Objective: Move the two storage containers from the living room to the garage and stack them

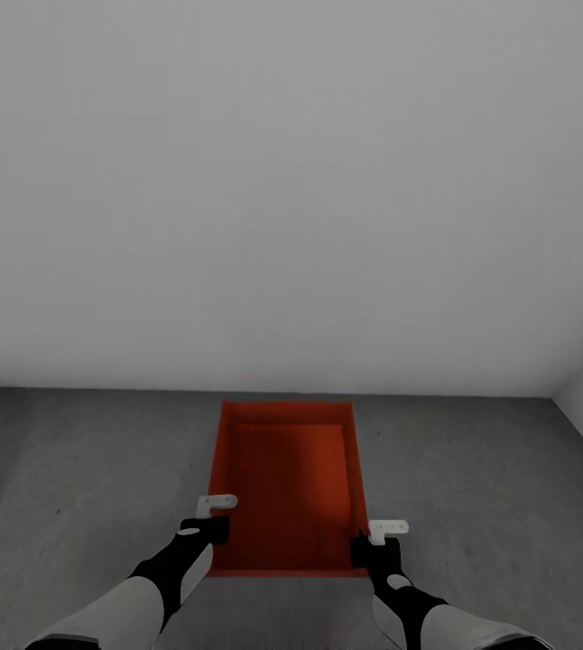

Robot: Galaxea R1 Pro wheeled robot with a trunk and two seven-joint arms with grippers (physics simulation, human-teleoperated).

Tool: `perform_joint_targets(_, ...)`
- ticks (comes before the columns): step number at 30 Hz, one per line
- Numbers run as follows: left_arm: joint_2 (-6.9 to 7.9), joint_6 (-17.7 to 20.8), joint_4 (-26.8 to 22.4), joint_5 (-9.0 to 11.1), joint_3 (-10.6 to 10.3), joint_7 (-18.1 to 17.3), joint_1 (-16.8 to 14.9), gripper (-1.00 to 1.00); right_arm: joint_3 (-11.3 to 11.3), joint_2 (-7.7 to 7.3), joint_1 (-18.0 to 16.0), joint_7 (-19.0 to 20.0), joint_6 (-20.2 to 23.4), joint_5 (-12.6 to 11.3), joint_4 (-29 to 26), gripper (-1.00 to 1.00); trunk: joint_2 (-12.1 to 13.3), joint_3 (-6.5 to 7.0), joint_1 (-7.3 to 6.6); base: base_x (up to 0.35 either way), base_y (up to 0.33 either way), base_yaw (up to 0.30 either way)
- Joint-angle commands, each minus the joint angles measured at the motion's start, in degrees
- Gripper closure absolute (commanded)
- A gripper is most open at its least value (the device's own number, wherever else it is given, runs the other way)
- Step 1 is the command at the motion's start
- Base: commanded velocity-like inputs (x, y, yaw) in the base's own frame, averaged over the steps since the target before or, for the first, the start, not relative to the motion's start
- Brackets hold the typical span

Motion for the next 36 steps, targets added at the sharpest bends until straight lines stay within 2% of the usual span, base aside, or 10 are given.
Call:
perform_joint_targets(1,0.04,0.5,-0.6,0.6,4.2,0.6,-0.1,1.0,-2.1,-0.25,0.0,-0.6,-0.5,-2.1,0.1,1.0,0.0,-0.15,0.0,0.0,0.0,0.0)
perform_joint_targets(36,0.04,0.5,-0.6,0.6,4.2,0.6,-0.1,1.0,-2.1,-0.25,0.0,-0.6,-0.5,-2.1,0.2,1.0,0.0,-3.37,0.0,0.0,0.0,0.0)
